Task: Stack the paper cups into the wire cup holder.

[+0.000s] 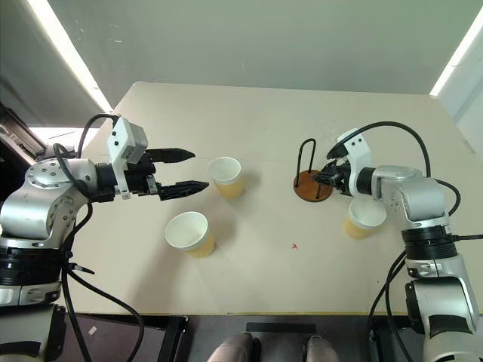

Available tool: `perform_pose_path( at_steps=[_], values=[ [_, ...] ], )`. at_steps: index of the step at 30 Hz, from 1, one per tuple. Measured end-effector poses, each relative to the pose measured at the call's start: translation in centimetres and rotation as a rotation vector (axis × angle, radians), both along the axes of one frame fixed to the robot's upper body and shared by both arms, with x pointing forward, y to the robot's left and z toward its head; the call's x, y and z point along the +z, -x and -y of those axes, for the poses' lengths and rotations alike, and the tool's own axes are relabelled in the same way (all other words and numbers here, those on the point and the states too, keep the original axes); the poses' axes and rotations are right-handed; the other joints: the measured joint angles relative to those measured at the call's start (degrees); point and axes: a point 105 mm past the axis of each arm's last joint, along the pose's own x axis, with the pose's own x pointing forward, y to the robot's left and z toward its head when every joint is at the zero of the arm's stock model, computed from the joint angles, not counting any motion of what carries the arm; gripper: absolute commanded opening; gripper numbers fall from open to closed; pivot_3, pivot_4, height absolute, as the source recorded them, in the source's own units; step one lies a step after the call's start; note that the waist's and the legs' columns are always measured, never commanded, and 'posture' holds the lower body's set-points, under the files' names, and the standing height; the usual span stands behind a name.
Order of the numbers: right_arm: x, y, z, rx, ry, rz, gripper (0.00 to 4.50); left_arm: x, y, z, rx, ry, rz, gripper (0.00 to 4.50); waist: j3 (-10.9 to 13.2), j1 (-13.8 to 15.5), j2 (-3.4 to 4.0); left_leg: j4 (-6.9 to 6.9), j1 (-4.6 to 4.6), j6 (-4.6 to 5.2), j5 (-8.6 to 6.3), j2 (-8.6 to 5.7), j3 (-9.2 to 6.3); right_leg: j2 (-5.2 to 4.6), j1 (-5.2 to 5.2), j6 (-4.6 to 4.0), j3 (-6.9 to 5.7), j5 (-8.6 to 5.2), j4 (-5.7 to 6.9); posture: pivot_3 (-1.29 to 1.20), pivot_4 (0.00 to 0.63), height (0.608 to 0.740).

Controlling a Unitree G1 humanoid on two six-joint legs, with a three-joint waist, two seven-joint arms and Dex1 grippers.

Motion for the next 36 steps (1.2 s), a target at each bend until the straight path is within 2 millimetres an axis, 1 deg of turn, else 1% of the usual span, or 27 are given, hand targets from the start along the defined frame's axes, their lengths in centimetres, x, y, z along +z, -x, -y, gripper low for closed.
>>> perform_pose_path(
  at_steps=[1,2,4,7,10,11,13,14,16,20,24,26,28,30,33,36],
  values=[
    [0.0,0.0,0.0,0.0,0.0,0.0,0.24,0.0,0.0,0.0,-0.001,0.0,-0.001,4.5,0.0,-0.01,0.0,0.0,0.0,0.0,0.0,0.0,0.0,0.0,0.0,0.0,0.0,0.0,0.0,0.0,0.15,0.74],
    [0.2,-0.1,0.1,-0.001,0.004,0.014,0.03,-0.1,0.0,0.1,-0.003,0.0,-0.003,4.5,0.0,-0.02,0.0,0.0,0.0,0.0,0.0,0.0,0.0,0.0,-0.01,0.0,0.0,0.0,0.0,0.0,0.15,0.74],
    [0.8,-0.1,0.2,0.003,0.006,0.031,0.03,-0.2,0.0,0.2,-0.008,-0.003,-0.008,4.5,0.0,-0.03,0.0,0.0,0.01,0.0,0.0,0.01,0.0,0.0,0.0,0.0,0.0,0.0,0.0,0.0,0.15,0.74],
    [1.0,0.1,0.1,0.03,0.002,0.035,0.03,-0.4,0.0,0.4,-0.016,-0.009,-0.016,4.5,0.0,-0.02,0.0,-0.01,0.0,0.0,0.0,0.01,0.01,0.0,-0.01,0.0,0.0,0.0,0.0,0.0,0.15,0.74],
    [1.6,0.7,0.0,0.089,0.006,0.046,0.03,-0.7,0.1,0.6,-0.036,-0.022,-0.03,4.5,0.0,0.03,0.0,-0.02,-0.04,0.0,0.0,0.01,0.0,0.0,-0.02,0.0,-0.01,0.0,0.01,0.0,0.15,0.74],
    [2.0,1.1,0.0,0.116,0.015,0.056,0.03,-0.7,0.2,0.7,-0.044,-0.026,-0.034,4.5,0.0,0.03,0.0,-0.02,-0.07,0.0,0.0,0.01,0.0,0.0,-0.03,0.0,-0.01,0.0,0.02,0.0,0.15,0.74],
    [2.9,2.5,-0.4,0.204,0.041,0.088,0.03,-0.7,0.7,0.9,-0.08,-0.044,-0.056,4.5,0.0,0.03,0.0,-0.03,-0.17,0.0,0.0,0.01,-0.01,0.01,-0.08,0.0,-0.04,0.0,0.0,0.0,0.15,0.74],
    [3.4,3.4,-0.6,0.259,0.066,0.107,0.03,-0.6,1.2,1.1,-0.111,-0.049,-0.071,4.5,0.0,0.03,0.0,-0.03,-0.21,-0.01,0.0,0.01,-0.01,0.01,-0.08,0.0,-0.04,0.0,-0.02,0.0,0.15,0.74],
    [3.6,5.5,-1.1,0.375,0.127,0.114,0.03,-0.1,2.7,1.9,-0.203,-0.057,-0.103,4.5,0.0,0.03,0.0,-0.02,-0.27,-0.01,0.0,0.01,-0.01,0.01,-0.09,0.0,-0.06,0.0,-0.08,0.0,0.15,0.74],
    [2.9,8.8,-2.1,0.551,0.215,0.081,0.03,0.5,5.4,3.1,-0.366,-0.089,-0.148,4.5,0.0,-0.04,-0.01,-0.01,-0.22,-0.01,-0.01,0.04,0.0,0.01,-0.08,0.01,-0.02,0.0,-0.08,0.0,0.15,0.74],
    [1.9,10.6,-2.3,0.64,0.28,0.054,0.03,0.0,6.5,3.1,-0.44,-0.143,-0.208,4.5,0.01,-0.09,-0.01,0.02,0.04,-0.06,0.04,0.04,0.01,0.0,0.03,0.0,0.04,0.0,-0.04,0.0,0.15,0.74],
    [1.6,11.0,-2.6,0.668,0.293,0.057,0.03,-0.2,6.8,3.3,-0.475,-0.159,-0.23,4.5,0.01,-0.12,-0.02,0.03,0.12,-0.08,0.07,0.04,0.02,0.0,0.07,0.0,0.07,0.0,0.03,0.0,0.15,0.74],
    [1.2,11.4,-2.8,0.695,0.304,0.054,0.03,0.0,6.8,3.5,-0.491,-0.167,-0.227,4.5,0.01,-0.13,-0.02,0.03,0.14,-0.08,0.07,0.04,0.02,0.0,0.07,-0.01,0.07,0.0,0.05,0.0,0.15,0.74],
    [0.3,11.7,-2.9,0.714,0.319,0.035,0.03,0.3,6.7,3.7,-0.496,-0.174,-0.213,4.5,0.01,-0.17,-0.02,0.02,0.13,-0.07,0.07,0.04,0.02,0.0,0.07,-0.01,0.07,0.0,0.02,0.0,0.15,0.74],
    [-0.6,11.8,-3.0,0.725,0.337,0.015,0.03,0.1,6.6,3.8,-0.5,-0.18,-0.214,4.5,0.01,-0.22,-0.02,-0.02,0.12,-0.06,0.06,0.04,0.03,0.0,0.07,-0.01,0.07,0.0,-0.01,0.0,0.15,0.74],
    [-1.1,11.7,-3.0,0.73,0.365,0.018,0.03,-0.1,6.6,3.9,-0.503,-0.18,-0.22,4.5,0.01,-0.23,-0.02,-0.03,0.1,-0.05,0.05,0.06,0.03,0.0,0.06,-0.01,0.07,0.0,-0.01,0.0,0.15,0.74]
  ],
)
